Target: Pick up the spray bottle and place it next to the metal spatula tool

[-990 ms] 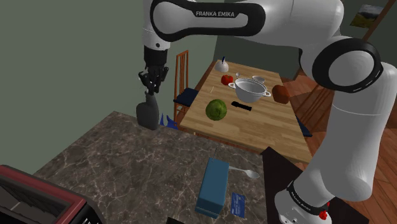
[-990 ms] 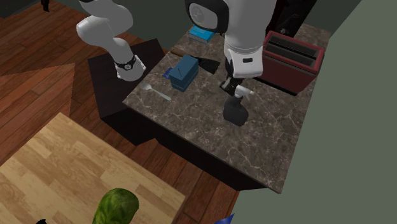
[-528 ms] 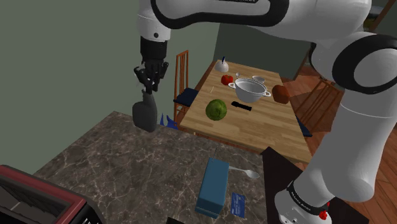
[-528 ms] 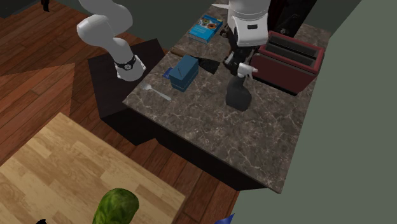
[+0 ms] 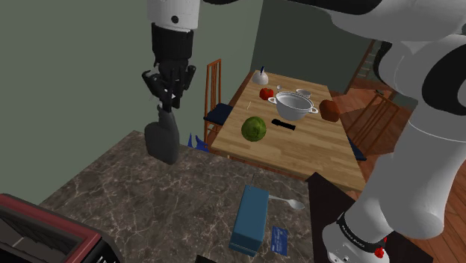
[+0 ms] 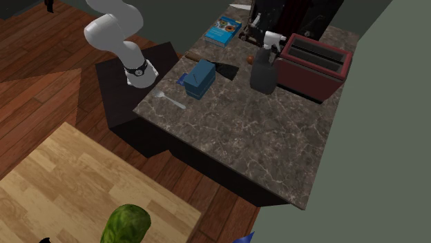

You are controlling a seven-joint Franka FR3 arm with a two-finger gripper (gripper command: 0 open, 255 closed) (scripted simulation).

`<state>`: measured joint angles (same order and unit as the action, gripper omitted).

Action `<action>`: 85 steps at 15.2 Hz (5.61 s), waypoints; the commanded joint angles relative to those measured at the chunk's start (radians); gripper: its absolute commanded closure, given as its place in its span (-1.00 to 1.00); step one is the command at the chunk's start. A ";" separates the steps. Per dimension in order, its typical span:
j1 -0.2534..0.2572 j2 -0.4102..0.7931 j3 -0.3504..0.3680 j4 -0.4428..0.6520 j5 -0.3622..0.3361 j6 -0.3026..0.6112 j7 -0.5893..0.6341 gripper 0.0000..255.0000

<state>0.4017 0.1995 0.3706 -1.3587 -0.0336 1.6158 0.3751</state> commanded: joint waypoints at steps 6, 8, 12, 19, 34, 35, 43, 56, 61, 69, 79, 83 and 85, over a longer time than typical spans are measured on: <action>0.090 -0.006 0.054 0.101 -0.018 -0.106 0.139 1.00; 0.122 0.006 0.071 0.148 -0.030 -0.143 0.183 1.00; 0.200 0.052 0.103 0.276 -0.066 -0.229 0.274 1.00; 0.367 0.182 0.137 0.549 -0.157 -0.382 0.404 1.00; 0.242 -0.021 0.133 0.041 -0.042 -0.062 0.371 1.00; 0.239 -0.028 0.132 0.018 -0.039 -0.045 0.369 1.00; 0.222 -0.068 0.127 -0.140 -0.018 0.078 0.358 1.00; 0.213 -0.087 0.122 -0.338 -0.009 0.259 0.351 1.00; 0.212 -0.083 0.121 -0.401 -0.012 0.325 0.353 1.00; 0.213 -0.063 0.119 -0.486 -0.024 0.428 0.360 1.00; 0.216 -0.035 0.116 -0.546 -0.041 0.513 0.371 1.00; 0.216 -0.035 0.116 -0.546 -0.041 0.513 0.371 1.00; 0.216 -0.035 0.116 -0.546 -0.041 0.513 0.371 -1.00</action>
<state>0.6181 0.1641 0.4866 -1.9052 -0.0748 2.1283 0.7464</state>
